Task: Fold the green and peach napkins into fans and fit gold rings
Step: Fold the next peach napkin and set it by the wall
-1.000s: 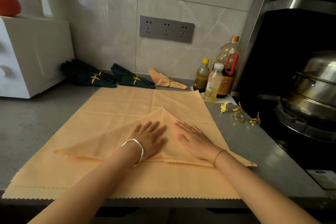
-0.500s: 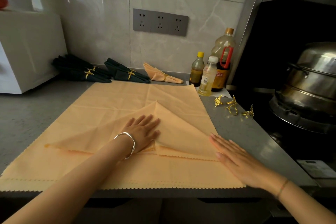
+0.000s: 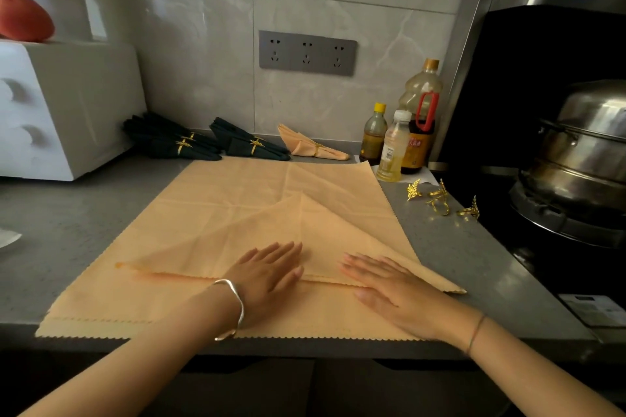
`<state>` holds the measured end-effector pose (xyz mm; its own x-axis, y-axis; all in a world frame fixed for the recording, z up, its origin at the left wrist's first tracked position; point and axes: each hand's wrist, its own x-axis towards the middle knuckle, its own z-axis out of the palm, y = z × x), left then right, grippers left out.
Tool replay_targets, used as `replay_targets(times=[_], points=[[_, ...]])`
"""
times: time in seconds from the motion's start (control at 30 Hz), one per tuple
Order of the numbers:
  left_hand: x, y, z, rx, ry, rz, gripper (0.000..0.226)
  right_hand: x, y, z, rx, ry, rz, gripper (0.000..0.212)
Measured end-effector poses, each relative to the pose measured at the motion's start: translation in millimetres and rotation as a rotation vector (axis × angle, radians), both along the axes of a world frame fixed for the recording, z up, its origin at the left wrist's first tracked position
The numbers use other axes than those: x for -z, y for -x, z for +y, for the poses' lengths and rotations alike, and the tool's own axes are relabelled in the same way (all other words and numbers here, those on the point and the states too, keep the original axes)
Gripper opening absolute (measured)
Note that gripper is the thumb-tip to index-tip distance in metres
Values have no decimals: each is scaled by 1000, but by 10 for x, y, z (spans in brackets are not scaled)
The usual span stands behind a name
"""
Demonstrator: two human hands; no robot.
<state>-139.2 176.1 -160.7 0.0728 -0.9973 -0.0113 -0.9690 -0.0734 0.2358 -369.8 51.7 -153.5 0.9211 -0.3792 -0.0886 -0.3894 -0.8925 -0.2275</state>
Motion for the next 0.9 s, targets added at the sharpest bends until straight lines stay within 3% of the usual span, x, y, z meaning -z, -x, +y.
replay_targets(times=[0.07, 0.43, 0.7, 0.8, 0.9], points=[[42, 10, 123, 39, 13, 13, 98, 7, -18, -2, 8, -14, 15, 52], [58, 11, 242, 187, 37, -7, 85, -38, -10, -61, -9, 7, -4, 49], [41, 42, 272, 188, 54, -75, 92, -294, 119, -192, 114, 98, 71, 56], [17, 58, 276, 184, 40, -84, 92, -556, 206, -338, 228, 72, 63, 37], [10, 55, 285, 192, 39, -51, 96, -852, 208, -564, 278, -71, -143, 17]])
